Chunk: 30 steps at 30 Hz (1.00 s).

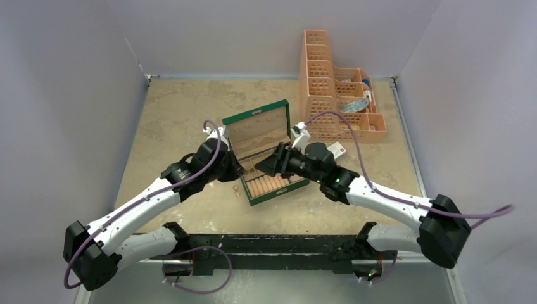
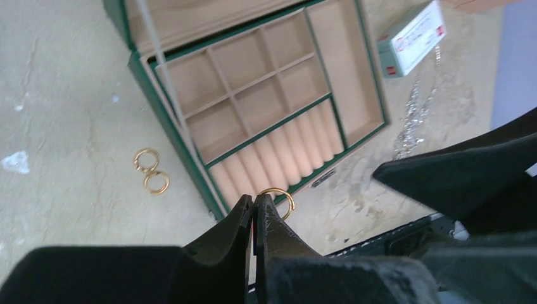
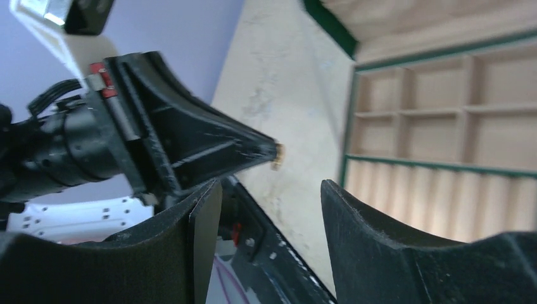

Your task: Organize the mixed jewelry

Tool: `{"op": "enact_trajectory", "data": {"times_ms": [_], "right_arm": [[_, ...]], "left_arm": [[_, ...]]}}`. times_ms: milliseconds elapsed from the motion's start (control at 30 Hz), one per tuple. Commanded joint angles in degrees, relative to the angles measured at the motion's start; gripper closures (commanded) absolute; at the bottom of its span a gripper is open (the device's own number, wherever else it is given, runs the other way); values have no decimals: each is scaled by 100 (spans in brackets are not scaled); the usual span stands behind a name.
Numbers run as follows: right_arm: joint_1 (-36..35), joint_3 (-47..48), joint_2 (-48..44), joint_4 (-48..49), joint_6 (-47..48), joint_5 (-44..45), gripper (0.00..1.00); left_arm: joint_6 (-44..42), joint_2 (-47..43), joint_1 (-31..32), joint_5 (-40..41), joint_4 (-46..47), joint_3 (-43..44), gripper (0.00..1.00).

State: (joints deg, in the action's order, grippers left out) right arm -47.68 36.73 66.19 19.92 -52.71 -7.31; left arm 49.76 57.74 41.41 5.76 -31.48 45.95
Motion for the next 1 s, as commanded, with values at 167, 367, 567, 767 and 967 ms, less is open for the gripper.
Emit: {"op": "enact_trajectory", "data": {"times_ms": [167,367,567,767,967], "right_arm": [[-441,1194,899,-131,61,552,50],[-466,1215,945,-83,88,548,58],[-490,1266,1107,-116,106,477,63],[-496,1258,1116,-90,60,541,76],[-495,1216,1076,108,33,547,81]], "left_arm": [[-212,-67,27,122,962,313,100],[-199,-213,25,124,898,201,100],[-148,-300,29,79,944,134,100],[-165,-348,25,24,947,126,100],[-224,-418,27,-131,1009,94,100]]}}
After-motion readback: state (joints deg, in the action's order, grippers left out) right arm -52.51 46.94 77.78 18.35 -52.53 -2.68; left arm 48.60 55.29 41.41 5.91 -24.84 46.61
